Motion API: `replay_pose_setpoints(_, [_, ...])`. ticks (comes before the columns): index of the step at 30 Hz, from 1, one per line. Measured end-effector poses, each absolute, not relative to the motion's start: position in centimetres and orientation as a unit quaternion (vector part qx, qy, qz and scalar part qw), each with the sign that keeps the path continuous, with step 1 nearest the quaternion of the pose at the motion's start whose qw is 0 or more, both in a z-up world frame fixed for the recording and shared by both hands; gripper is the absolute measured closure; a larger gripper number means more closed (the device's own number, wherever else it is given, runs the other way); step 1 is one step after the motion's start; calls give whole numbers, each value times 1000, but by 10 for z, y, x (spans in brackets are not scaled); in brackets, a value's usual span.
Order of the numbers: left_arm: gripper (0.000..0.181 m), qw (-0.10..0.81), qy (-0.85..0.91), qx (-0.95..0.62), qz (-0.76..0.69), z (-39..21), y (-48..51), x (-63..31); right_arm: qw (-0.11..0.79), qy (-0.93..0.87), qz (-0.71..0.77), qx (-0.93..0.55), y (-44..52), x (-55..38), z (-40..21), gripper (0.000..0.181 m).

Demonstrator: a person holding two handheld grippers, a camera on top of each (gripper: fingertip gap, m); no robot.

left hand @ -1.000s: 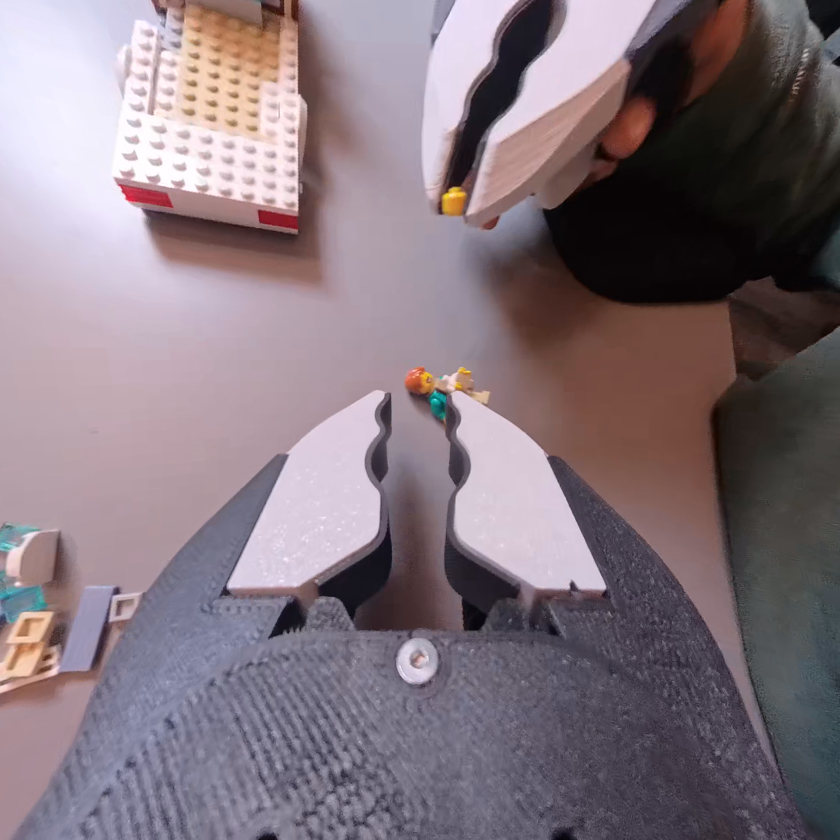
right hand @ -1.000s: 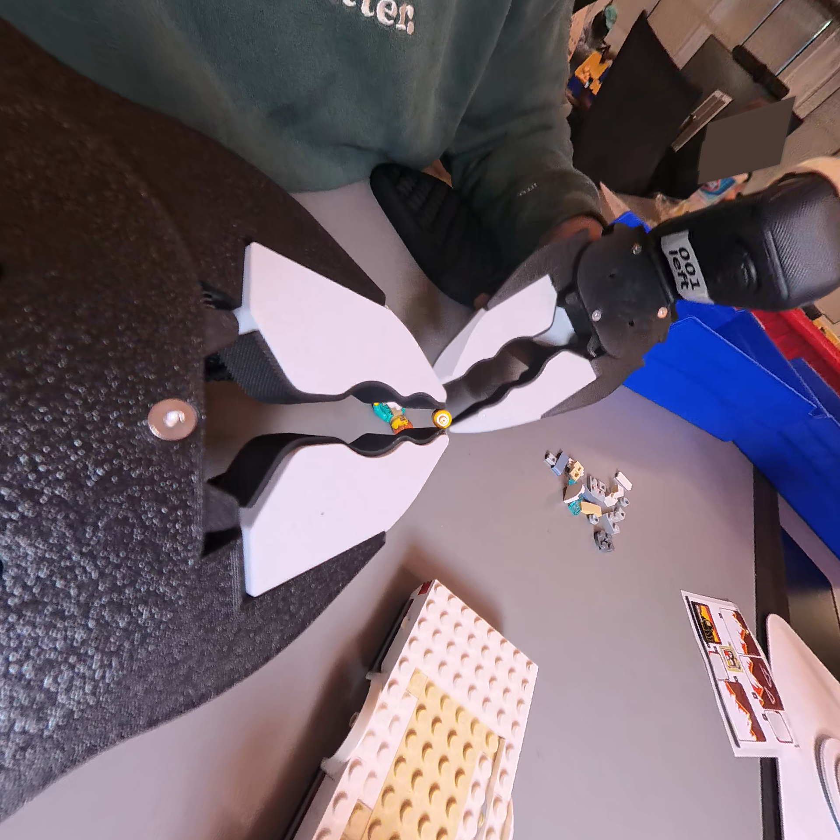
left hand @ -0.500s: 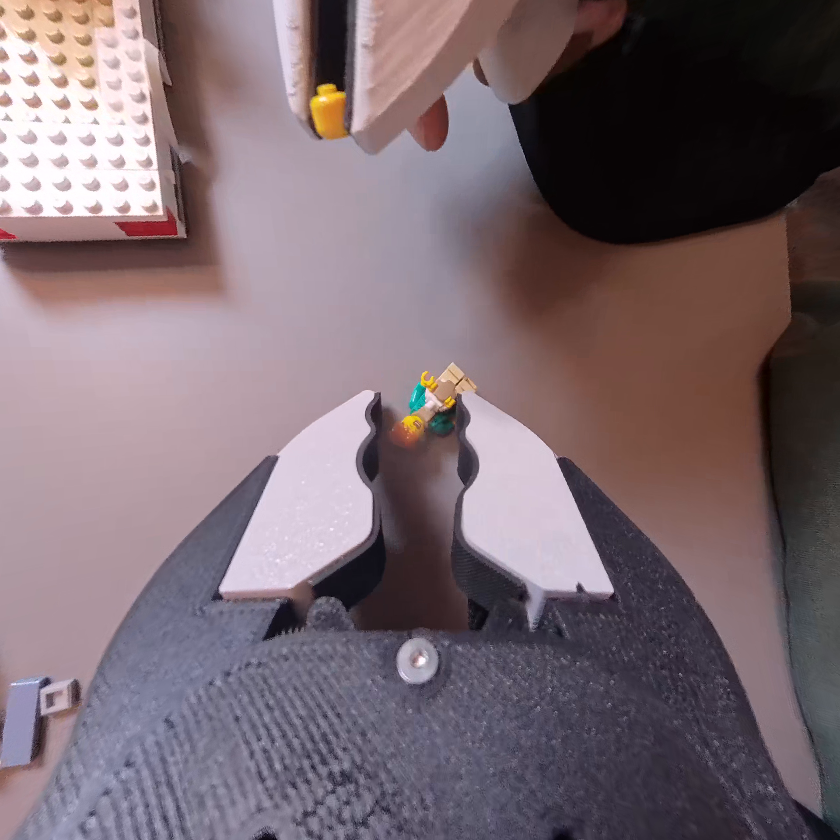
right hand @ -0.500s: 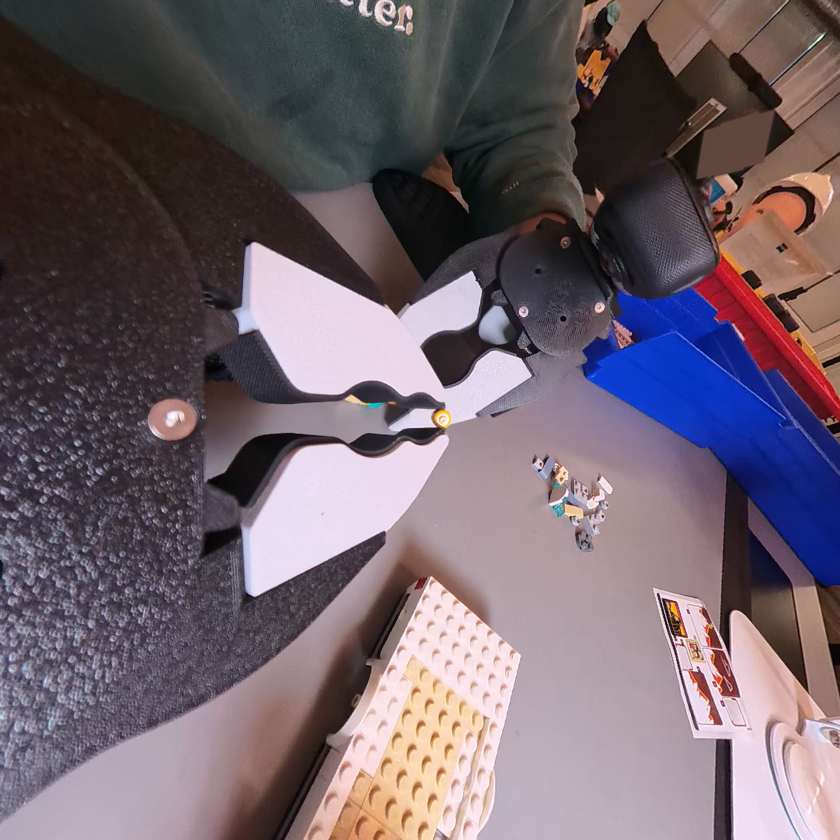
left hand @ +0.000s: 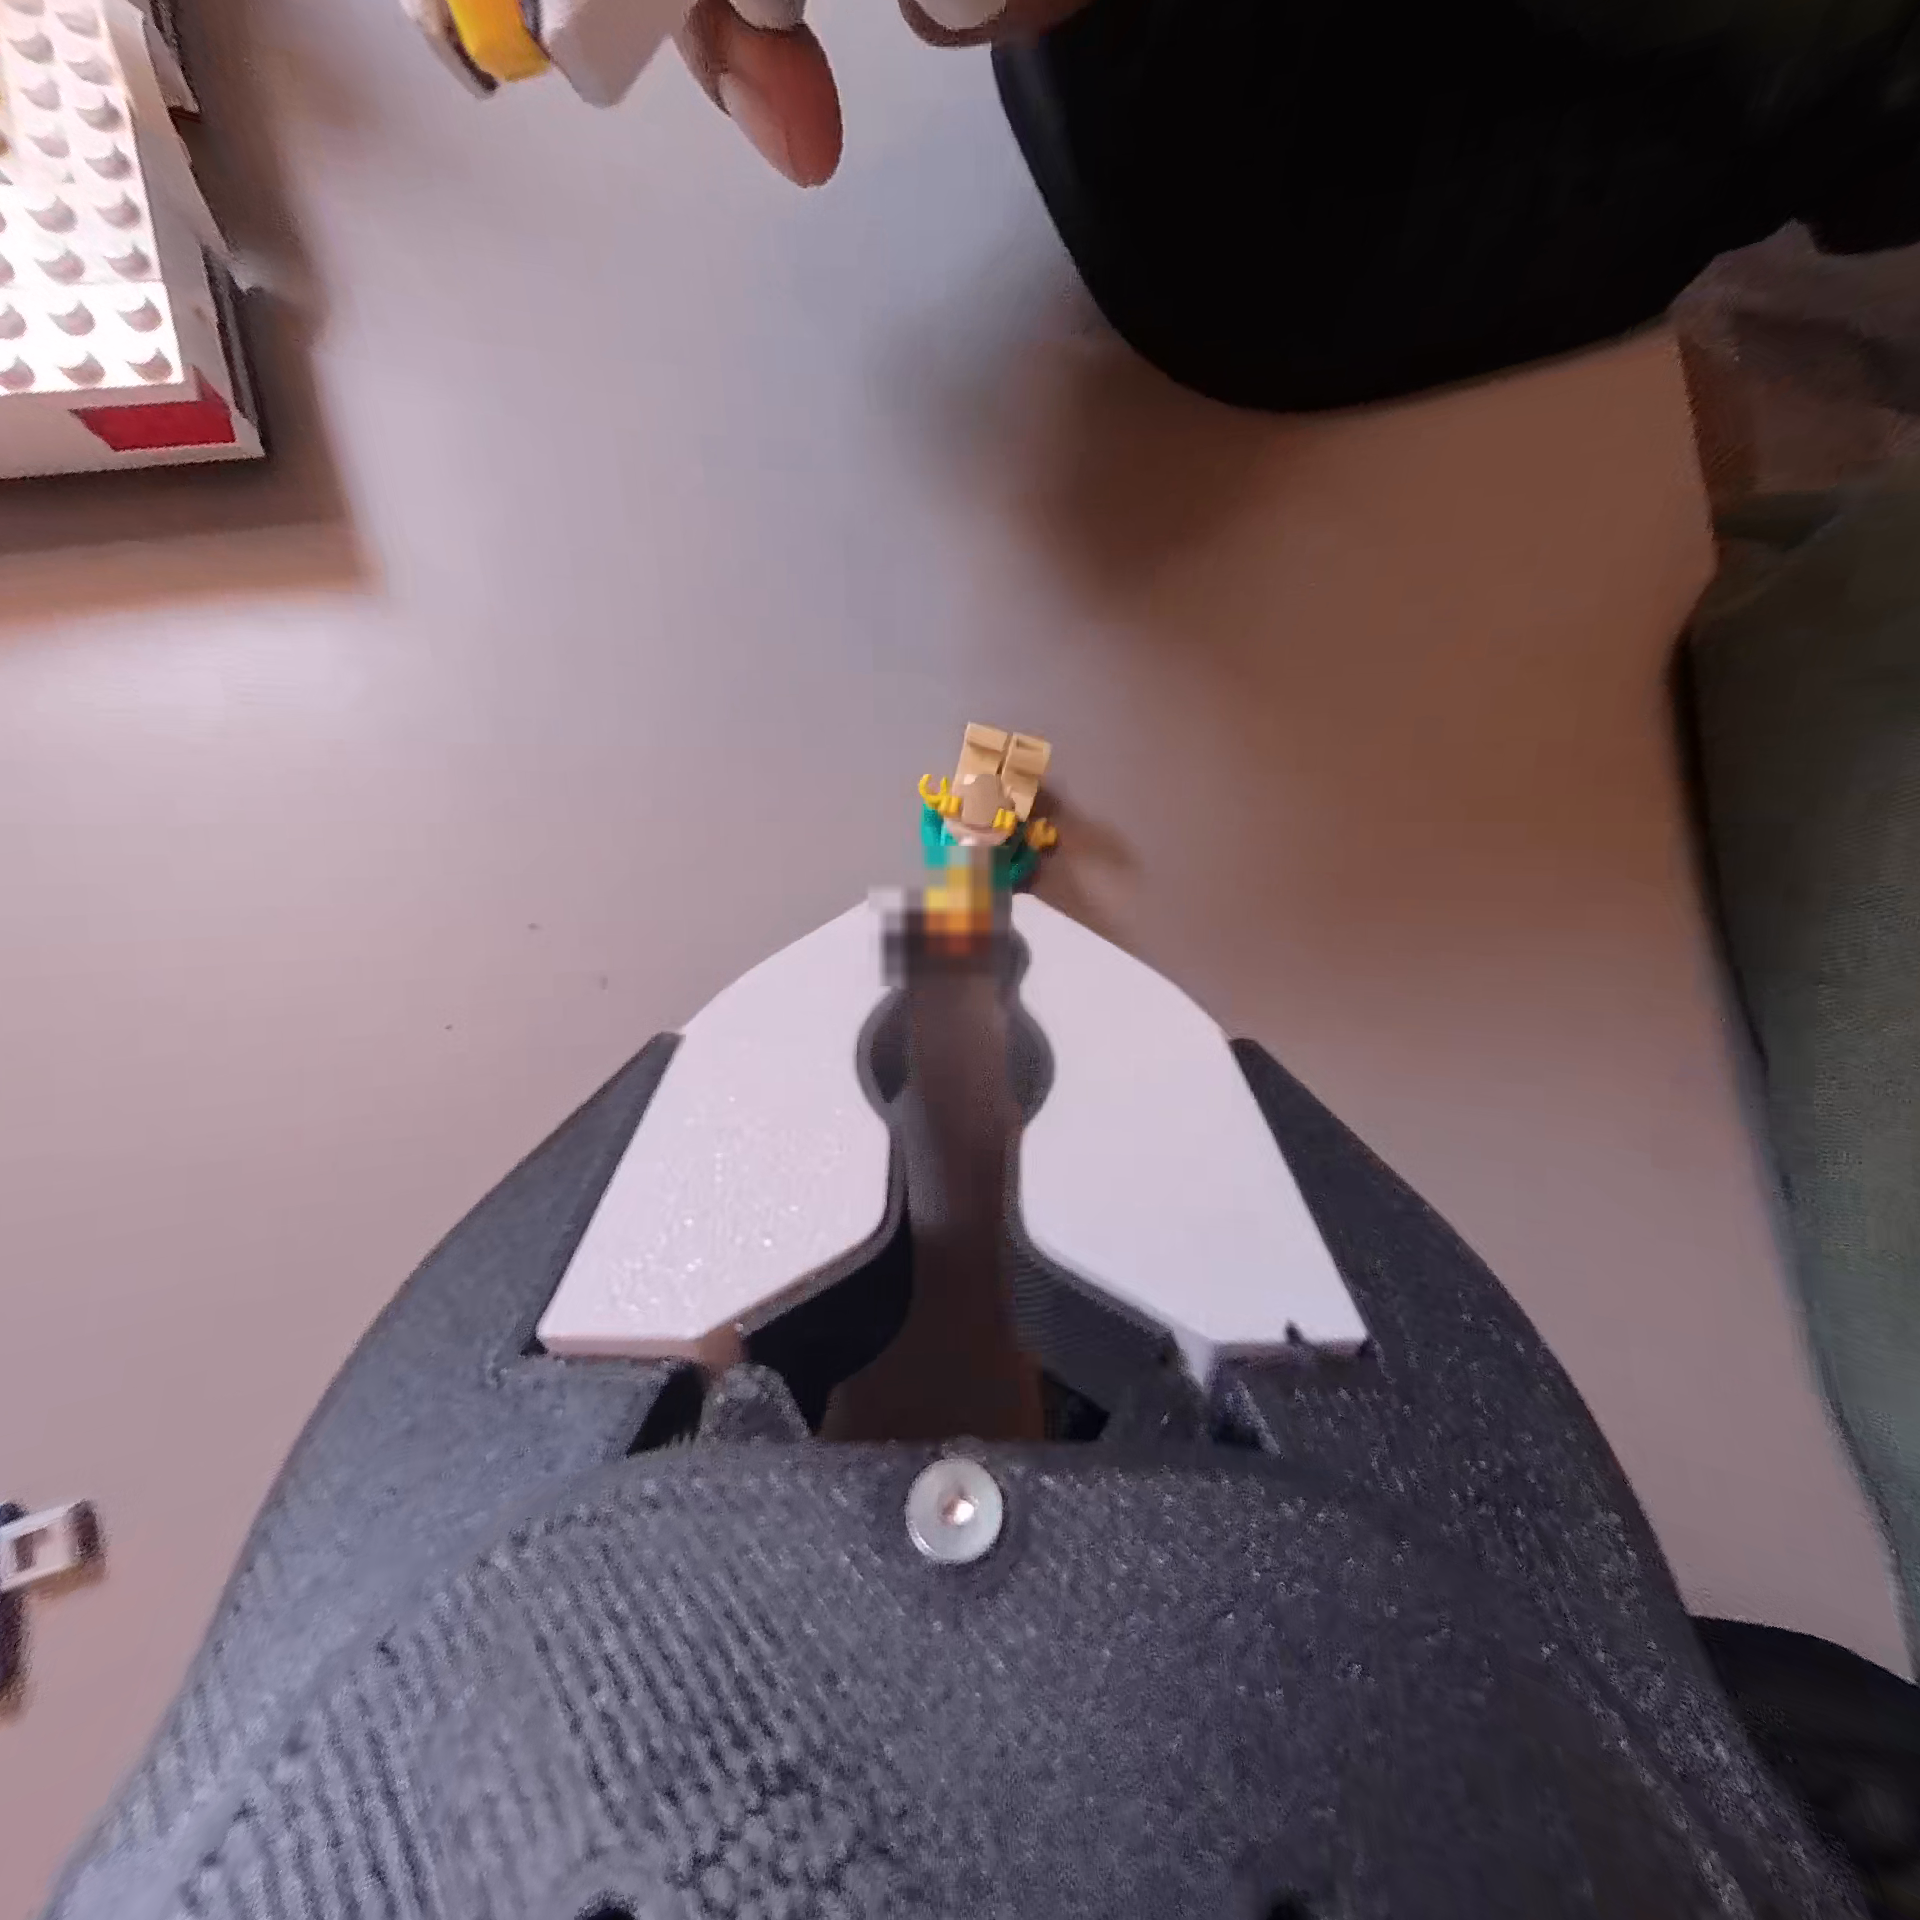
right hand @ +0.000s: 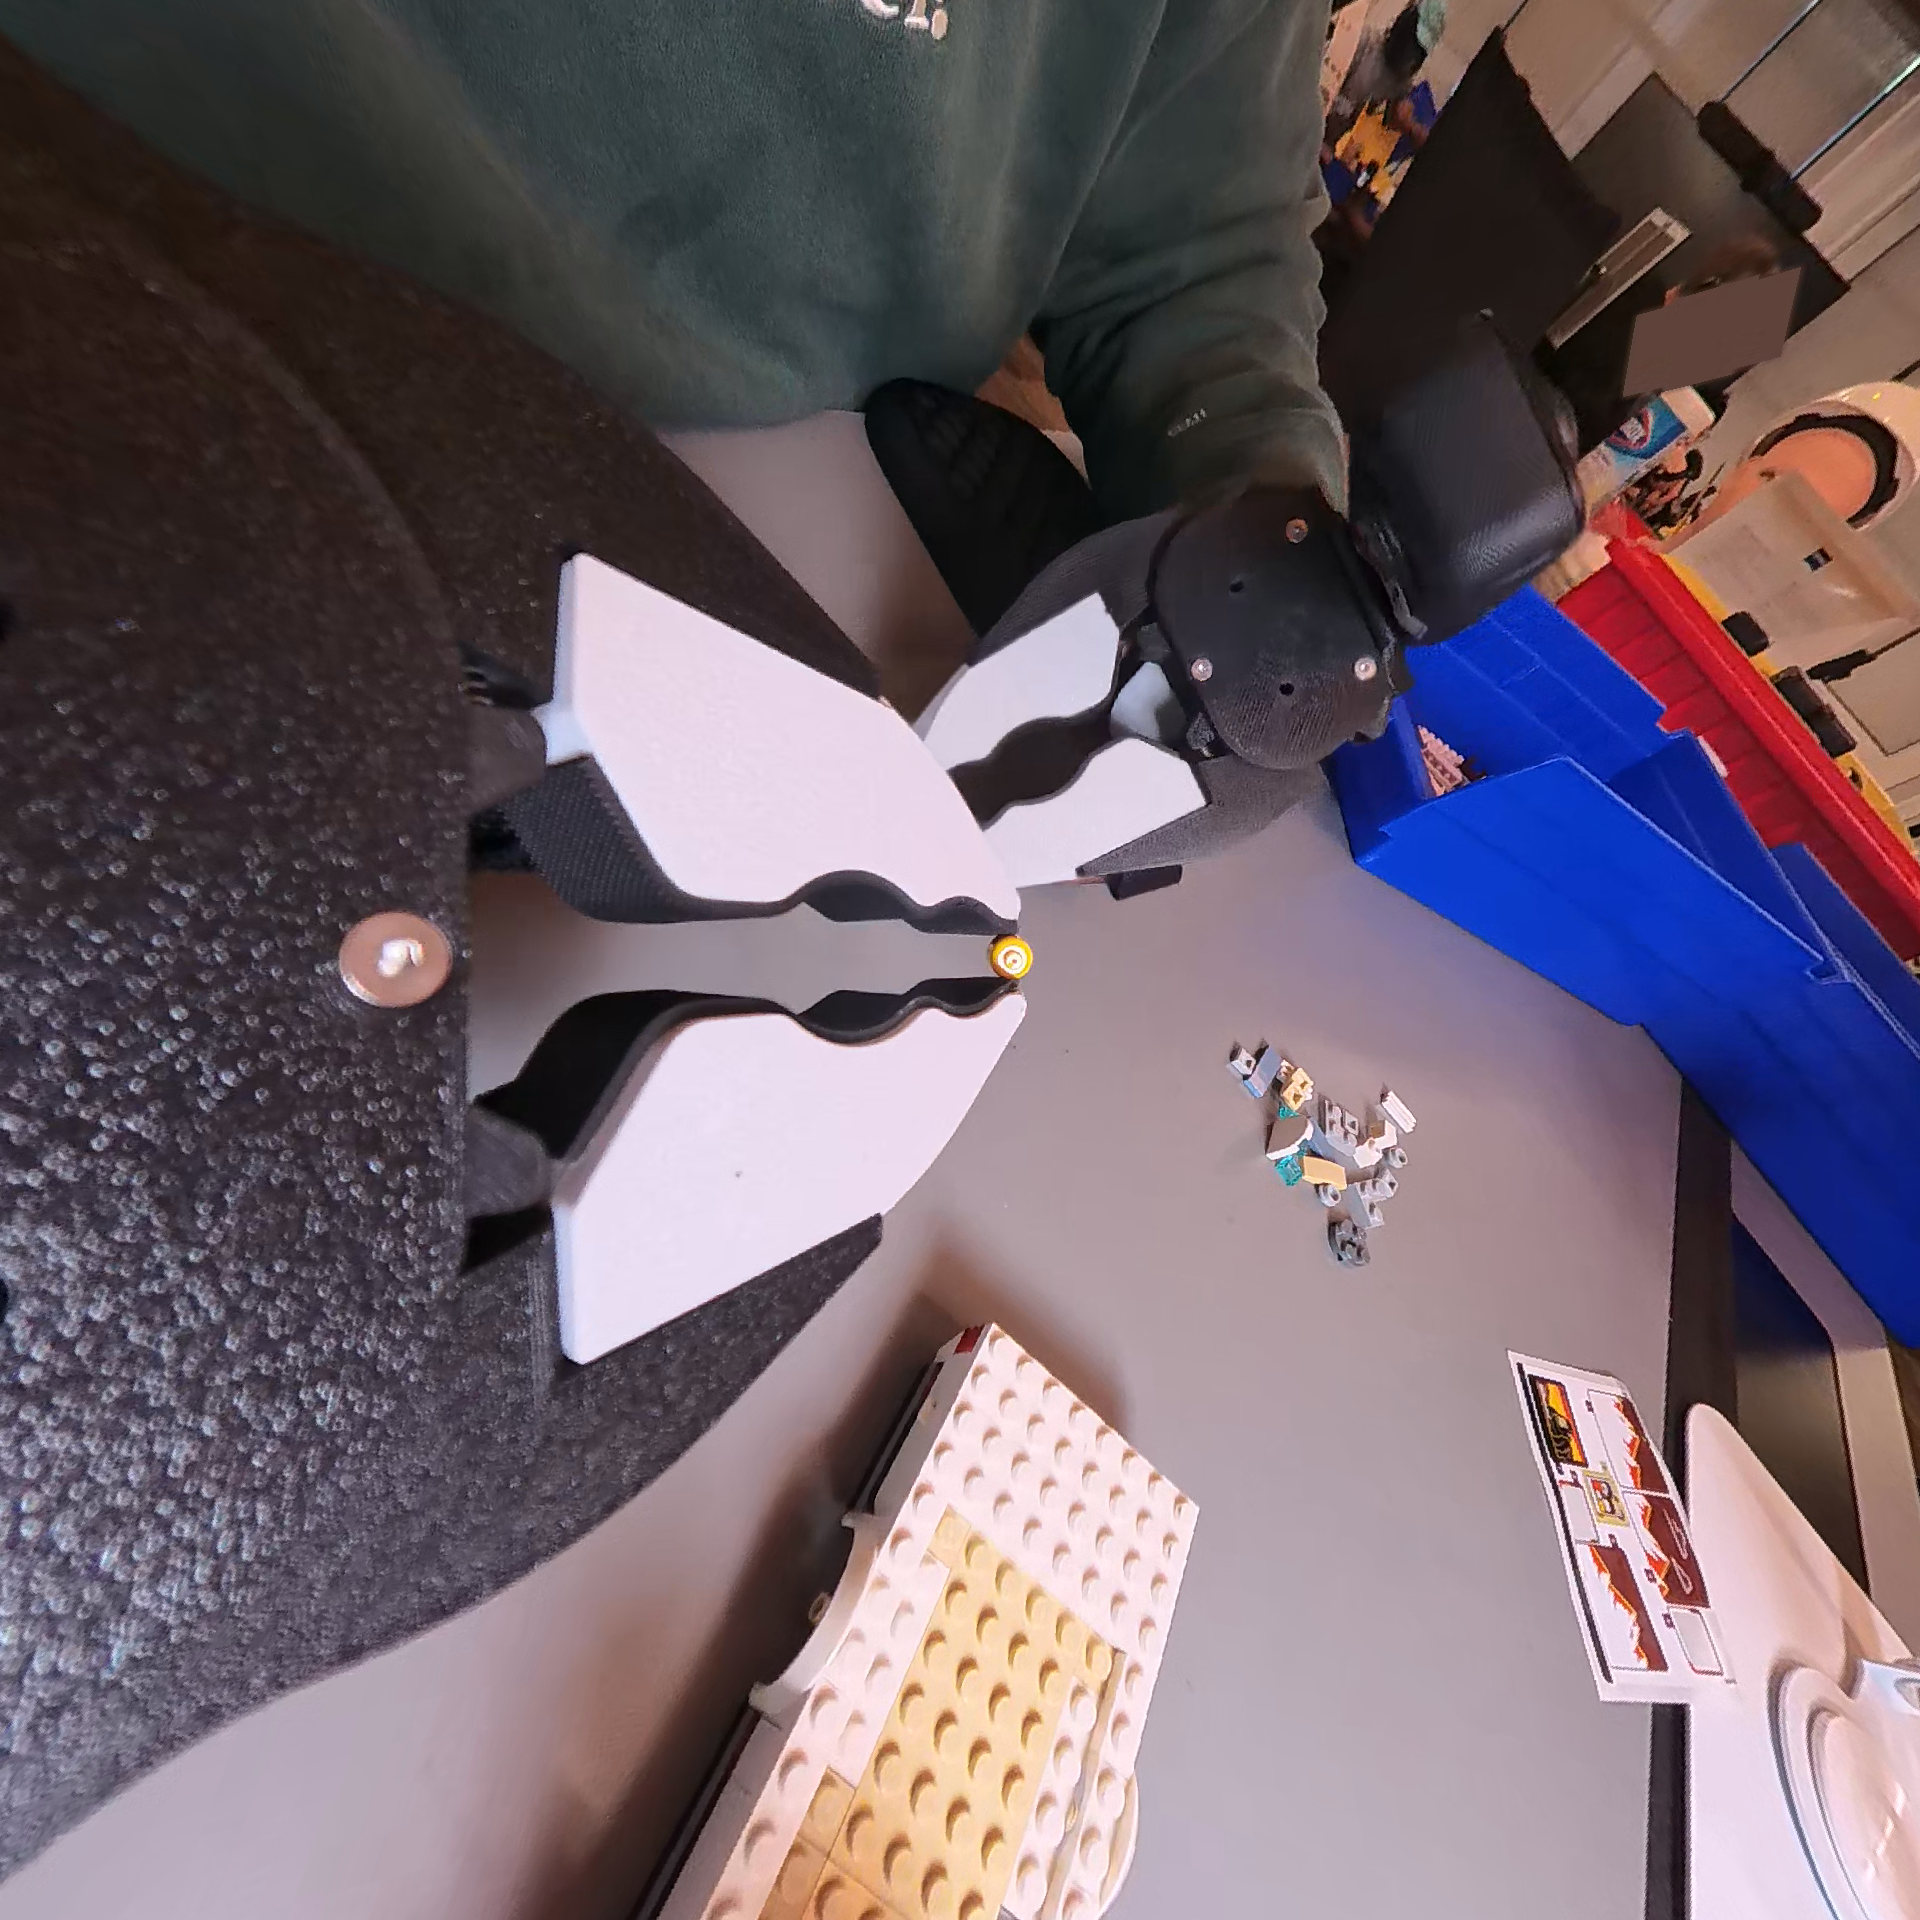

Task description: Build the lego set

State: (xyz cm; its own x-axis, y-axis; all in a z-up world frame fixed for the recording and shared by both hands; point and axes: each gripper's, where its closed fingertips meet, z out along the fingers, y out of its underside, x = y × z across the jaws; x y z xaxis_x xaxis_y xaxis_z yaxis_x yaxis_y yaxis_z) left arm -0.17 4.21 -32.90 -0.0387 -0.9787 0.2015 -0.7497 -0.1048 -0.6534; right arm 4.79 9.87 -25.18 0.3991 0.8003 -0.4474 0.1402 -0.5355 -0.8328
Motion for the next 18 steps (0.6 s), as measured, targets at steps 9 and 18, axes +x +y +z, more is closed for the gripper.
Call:
replay_pose_setpoints(9, [169, 193, 749, -629, -76, -304, 83, -42, 353, -328, 442, -756, 95, 45, -257, 173])
replay_pose_setpoints(18, [169, 175, 783, -591, -82, -287, 76, -11, 343, -432, 374, -746, 69, 20, -275, 174])
